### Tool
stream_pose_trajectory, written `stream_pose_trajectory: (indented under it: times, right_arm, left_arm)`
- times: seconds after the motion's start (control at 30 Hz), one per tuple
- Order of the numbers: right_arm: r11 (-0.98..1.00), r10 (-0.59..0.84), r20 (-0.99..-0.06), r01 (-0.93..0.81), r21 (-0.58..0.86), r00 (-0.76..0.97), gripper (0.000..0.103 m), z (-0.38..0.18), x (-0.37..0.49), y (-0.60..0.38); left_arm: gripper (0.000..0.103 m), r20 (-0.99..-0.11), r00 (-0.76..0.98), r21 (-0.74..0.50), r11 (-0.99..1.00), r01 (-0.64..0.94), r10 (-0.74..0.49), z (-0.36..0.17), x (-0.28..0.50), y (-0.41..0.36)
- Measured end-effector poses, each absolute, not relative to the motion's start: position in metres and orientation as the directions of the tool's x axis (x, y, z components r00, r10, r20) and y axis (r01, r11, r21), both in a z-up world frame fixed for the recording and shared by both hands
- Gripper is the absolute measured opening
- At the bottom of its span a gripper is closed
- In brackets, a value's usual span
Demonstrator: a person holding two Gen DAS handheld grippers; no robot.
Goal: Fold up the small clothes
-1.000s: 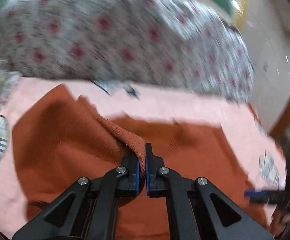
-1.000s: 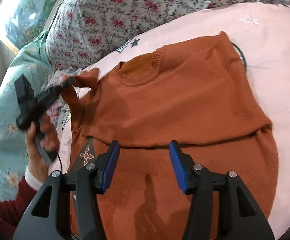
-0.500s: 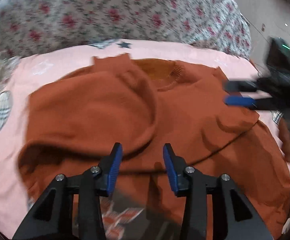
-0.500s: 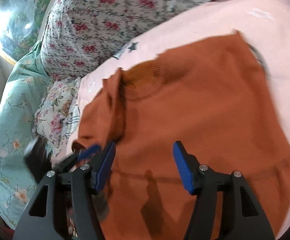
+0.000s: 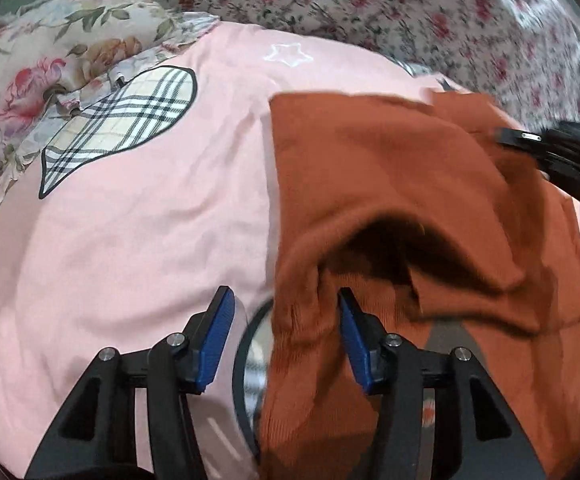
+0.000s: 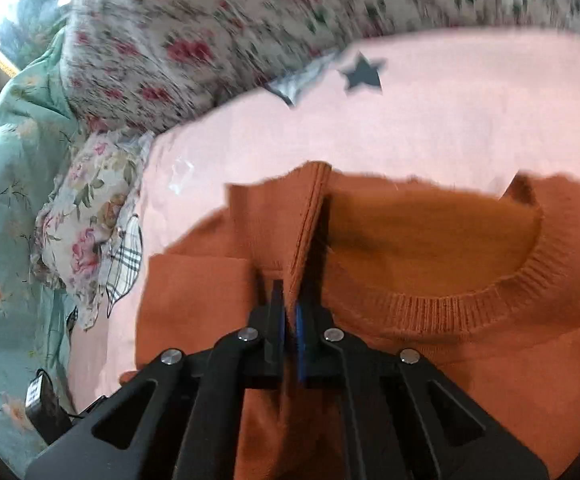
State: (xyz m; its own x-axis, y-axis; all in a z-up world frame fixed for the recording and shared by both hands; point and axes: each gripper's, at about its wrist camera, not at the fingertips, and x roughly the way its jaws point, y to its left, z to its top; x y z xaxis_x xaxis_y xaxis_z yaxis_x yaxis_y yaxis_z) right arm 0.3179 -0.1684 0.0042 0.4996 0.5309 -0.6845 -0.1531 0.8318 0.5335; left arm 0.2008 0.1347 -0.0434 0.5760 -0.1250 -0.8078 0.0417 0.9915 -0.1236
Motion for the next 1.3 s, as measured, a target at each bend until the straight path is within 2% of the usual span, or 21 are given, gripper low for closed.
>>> stream_pose_trajectory:
  times: [0.13, 0.2, 0.37, 0.5, 0.57, 0.63, 0.7, 0.73, 0.83, 1.0, 1.07, 1.2, 1.27, 1.3]
  right_arm:
    - [0.818, 0.481, -0.569, -0.108, 0.565, 0.667, 0.005, 0.049, 0.257, -0.208]
    - [0.817, 0.426, -0.552, -0.043, 0.575, 0.717, 0.005, 0.051, 0.224, -0.239]
    - [0.813, 0.341, -0.673, 0.153, 0.562, 0.657, 0.005, -0.008, 0.180, -0.282]
    - [0.765, 0.363, -0.691, 0.223, 0.604, 0.625, 0.008, -0.040, 0.166, -0.292]
    - [0.738, 0.355, -0.673, 0.248, 0.628, 0.649, 0.017, -0.040, 0.163, -0.298]
    - [0.732, 0.330, -0.668, 0.266, 0.627, 0.667, 0.018, -0.038, 0.162, -0.306]
    - [0.755, 0.327, -0.675, 0.246, 0.607, 0.662, 0.015, -0.033, 0.169, -0.305]
    - [0.760, 0.327, -0.653, 0.221, 0.612, 0.683, 0.006, -0.025, 0.169, -0.303]
    - [0.818, 0.276, -0.583, 0.131, 0.560, 0.765, 0.006, 0.007, 0.157, -0.296]
    - [0.838, 0.232, -0.756, 0.268, 0.475, 0.612, 0.008, -0.035, 0.158, -0.302]
    - [0.814, 0.249, -0.749, 0.286, 0.505, 0.614, 0.011, -0.040, 0.151, -0.309]
    - [0.830, 0.192, -0.752, 0.305, 0.468, 0.631, 0.015, -0.021, 0.131, -0.321]
    - [0.819, 0.230, -0.725, 0.273, 0.504, 0.649, 0.017, -0.008, 0.116, -0.330]
    - [0.815, 0.246, -0.715, 0.259, 0.518, 0.654, 0.025, -0.003, 0.108, -0.334]
  left_arm:
    - [0.053, -0.787, 0.602, -0.204, 0.978, -0.045, -0.136, -0.045, 0.210, 0.150]
    - [0.052, -0.780, 0.610, -0.224, 0.973, -0.060, -0.142, -0.046, 0.209, 0.151]
    - [0.050, -0.771, 0.626, -0.199, 0.978, -0.066, -0.115, -0.049, 0.201, 0.143]
    - [0.049, -0.753, 0.643, -0.234, 0.970, -0.064, -0.139, -0.050, 0.193, 0.149]
    - [0.049, -0.741, 0.650, -0.284, 0.956, -0.073, -0.170, -0.052, 0.191, 0.157]
    - [0.049, -0.729, 0.655, -0.326, 0.942, -0.076, -0.199, -0.054, 0.191, 0.164]
    - [0.049, -0.723, 0.659, -0.341, 0.937, -0.075, -0.210, -0.055, 0.190, 0.166]
    - [0.049, -0.722, 0.659, -0.341, 0.937, -0.075, -0.210, -0.055, 0.191, 0.165]
    - [0.049, -0.721, 0.661, -0.338, 0.938, -0.073, -0.208, -0.055, 0.191, 0.164]
    - [0.050, -0.725, 0.658, -0.326, 0.943, -0.070, -0.202, -0.057, 0.192, 0.162]
    - [0.050, -0.725, 0.656, -0.333, 0.940, -0.070, -0.208, -0.057, 0.192, 0.162]
    - [0.050, -0.747, 0.632, -0.315, 0.947, -0.060, -0.208, -0.054, 0.187, 0.162]
    - [0.049, -0.760, 0.616, -0.295, 0.955, -0.042, -0.208, -0.051, 0.173, 0.162]
    - [0.049, -0.764, 0.609, -0.297, 0.954, -0.036, -0.214, -0.051, 0.165, 0.164]
